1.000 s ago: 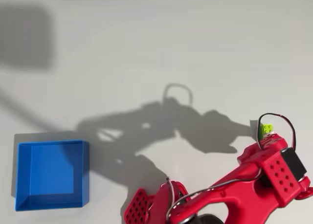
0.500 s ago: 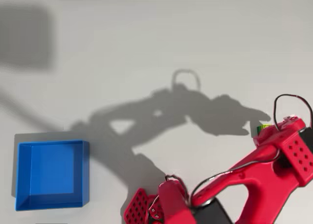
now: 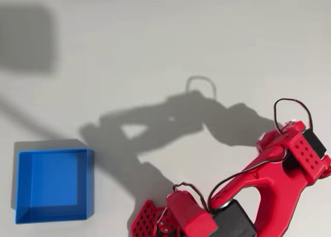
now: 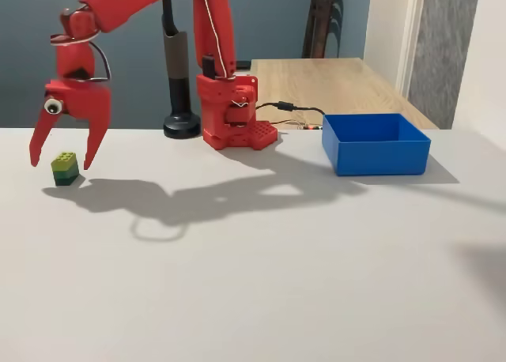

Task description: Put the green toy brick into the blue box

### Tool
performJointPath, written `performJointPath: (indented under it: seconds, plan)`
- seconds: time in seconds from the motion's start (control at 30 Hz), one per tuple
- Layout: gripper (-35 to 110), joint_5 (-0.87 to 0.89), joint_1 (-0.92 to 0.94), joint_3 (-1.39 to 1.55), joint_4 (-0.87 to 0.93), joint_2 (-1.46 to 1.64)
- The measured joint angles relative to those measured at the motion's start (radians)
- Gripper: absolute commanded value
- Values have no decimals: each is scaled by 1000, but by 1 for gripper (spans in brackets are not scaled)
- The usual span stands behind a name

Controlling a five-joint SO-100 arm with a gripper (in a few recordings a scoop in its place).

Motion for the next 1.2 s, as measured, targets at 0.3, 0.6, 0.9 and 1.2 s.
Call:
performJointPath:
  seconds: [0.3, 0.6, 0.9, 1.2]
  plan:
    - [1, 54, 2, 8, -43, 0]
    - [0, 72, -28, -25, 91, 0]
    - [0, 71, -114, -183, 279, 5]
    - [0, 25, -331, -275, 316, 242]
